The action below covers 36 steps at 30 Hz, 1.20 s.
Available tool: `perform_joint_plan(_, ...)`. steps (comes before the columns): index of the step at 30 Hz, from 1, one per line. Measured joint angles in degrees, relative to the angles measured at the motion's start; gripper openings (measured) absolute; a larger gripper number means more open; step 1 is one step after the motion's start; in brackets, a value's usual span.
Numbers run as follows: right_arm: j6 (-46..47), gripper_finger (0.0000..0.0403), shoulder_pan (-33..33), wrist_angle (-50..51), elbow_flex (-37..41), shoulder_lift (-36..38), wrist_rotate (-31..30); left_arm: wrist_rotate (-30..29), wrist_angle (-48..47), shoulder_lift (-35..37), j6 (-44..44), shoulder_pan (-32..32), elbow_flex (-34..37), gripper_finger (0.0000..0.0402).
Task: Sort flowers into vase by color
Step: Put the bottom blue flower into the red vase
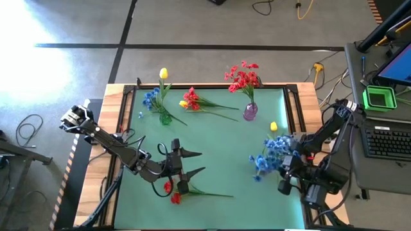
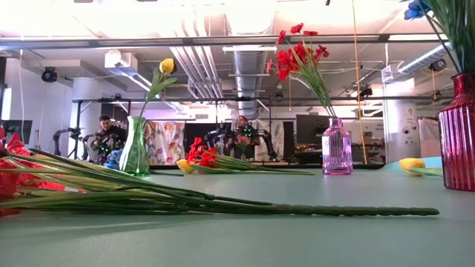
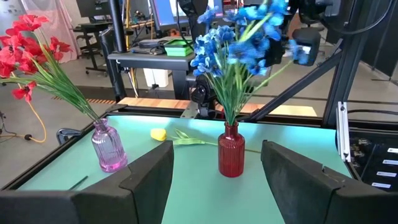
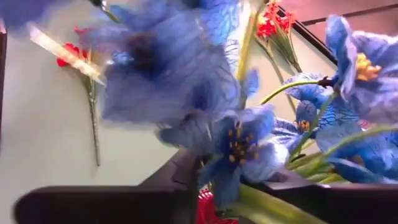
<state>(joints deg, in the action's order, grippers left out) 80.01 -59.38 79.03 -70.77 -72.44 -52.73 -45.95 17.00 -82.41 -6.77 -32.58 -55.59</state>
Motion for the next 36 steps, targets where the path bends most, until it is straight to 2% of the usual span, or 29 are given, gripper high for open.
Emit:
perform_joint_plan(6,-0.06,0.0013,0.18,-0.02,0.78,0.00,0.07,0.00,-0.16,0.00,0.00,0.00,0.00,0.0230)
perform_joint_plan(20,0.38,0.0013,0.18,-0.51,3.94,-0.04,0.66,0.00,-0.44,0.00,0.01,0.00,0.00,0.0230)
perform_joint_plan(36,-0.61,0.0014,0.14,-0.46,0.77,-0.07,3.09,0.00,-0.53,0.00,-0.84,-0.13,0.00,0.0230)
